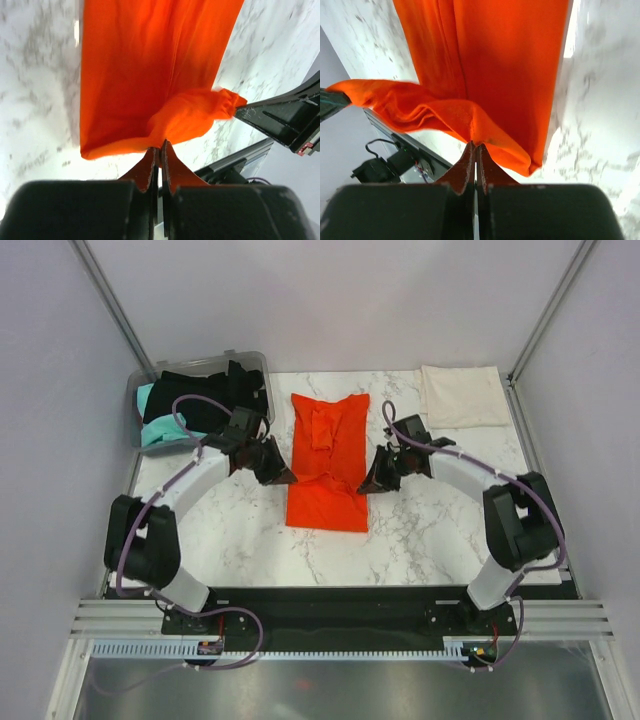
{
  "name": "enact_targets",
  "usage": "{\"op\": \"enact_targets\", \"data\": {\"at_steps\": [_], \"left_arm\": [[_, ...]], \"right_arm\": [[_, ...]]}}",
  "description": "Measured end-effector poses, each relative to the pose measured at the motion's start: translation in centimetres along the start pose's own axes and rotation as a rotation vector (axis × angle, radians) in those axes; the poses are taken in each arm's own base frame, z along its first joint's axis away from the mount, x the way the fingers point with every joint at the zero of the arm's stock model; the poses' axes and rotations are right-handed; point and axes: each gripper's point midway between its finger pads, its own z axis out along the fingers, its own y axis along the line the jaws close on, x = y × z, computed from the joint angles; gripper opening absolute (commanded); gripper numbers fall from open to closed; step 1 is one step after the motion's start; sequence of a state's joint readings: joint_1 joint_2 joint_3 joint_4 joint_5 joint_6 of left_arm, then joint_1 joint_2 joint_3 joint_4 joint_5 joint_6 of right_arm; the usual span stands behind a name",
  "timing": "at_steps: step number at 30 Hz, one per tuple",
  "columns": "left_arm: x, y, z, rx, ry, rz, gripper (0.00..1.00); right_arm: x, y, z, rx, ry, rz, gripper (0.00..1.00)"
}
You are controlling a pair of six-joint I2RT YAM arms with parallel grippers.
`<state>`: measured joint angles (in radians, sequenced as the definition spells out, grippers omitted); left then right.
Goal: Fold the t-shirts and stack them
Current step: Fold the tshirt
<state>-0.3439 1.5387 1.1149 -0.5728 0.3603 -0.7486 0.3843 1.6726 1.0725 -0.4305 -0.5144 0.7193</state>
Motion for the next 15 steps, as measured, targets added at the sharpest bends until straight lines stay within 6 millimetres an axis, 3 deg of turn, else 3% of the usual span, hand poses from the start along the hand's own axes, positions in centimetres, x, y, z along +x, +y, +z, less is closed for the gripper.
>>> {"op": "enact_targets", "data": {"at_steps": [4, 7, 15], "left_arm": [[-3.6, -0.7, 1.4, 0.018, -0.002, 0.019, 0.02], [-5.6, -0.9, 2.2, 0.025, -0.008, 0.028, 0.02], [-8.2, -0.3, 4.1, 0.040, 0.012, 0.016, 0.02]], "right_arm": [[-4.2, 0.0, 1.2, 0.008, -0.010, 0.002, 0.00], [-6.2, -0.5, 1.7, 0.015, -0.018, 0.009, 0.00], [-8.8, -1.3, 2.3, 0.021, -0.012, 0.029, 0.00]]}}
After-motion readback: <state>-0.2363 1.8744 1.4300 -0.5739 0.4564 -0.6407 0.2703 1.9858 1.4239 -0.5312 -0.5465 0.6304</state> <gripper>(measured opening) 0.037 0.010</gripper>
